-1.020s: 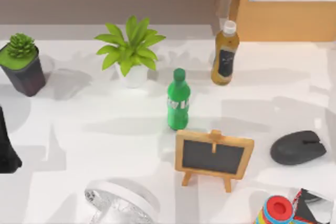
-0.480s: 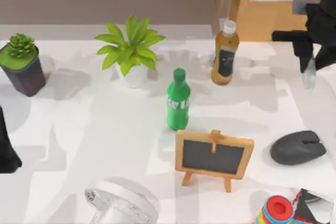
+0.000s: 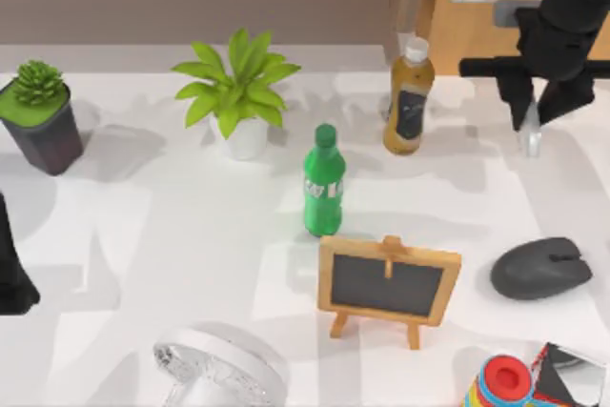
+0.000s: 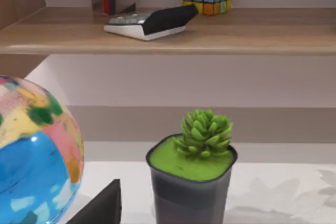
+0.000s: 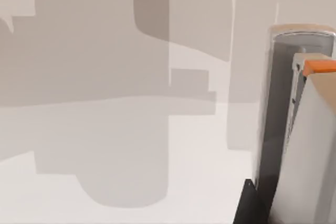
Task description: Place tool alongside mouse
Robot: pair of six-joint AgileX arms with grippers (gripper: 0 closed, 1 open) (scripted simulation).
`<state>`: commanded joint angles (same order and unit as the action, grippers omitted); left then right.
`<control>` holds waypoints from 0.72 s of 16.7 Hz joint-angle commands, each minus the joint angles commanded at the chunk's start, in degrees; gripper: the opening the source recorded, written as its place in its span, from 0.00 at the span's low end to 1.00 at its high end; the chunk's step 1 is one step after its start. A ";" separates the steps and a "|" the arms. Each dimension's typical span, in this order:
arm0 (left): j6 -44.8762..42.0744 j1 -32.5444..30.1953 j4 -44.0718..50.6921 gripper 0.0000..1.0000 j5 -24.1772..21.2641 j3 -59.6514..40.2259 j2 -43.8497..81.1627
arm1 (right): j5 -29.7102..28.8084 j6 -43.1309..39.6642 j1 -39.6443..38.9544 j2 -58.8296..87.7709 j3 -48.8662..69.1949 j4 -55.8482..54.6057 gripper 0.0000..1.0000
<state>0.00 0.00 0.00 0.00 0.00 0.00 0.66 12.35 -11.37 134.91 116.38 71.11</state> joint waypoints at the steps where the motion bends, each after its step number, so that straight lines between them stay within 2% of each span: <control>1: 0.00 0.00 0.00 1.00 0.00 0.00 0.00 | 0.08 0.12 0.27 -0.18 -0.13 -0.11 0.00; 12: 0.00 0.00 0.00 1.00 0.00 0.00 0.00 | -0.38 0.15 1.51 -0.68 -0.32 -0.80 0.00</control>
<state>0.00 0.00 0.00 0.00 0.00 0.00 0.29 12.50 -9.86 134.23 116.07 70.31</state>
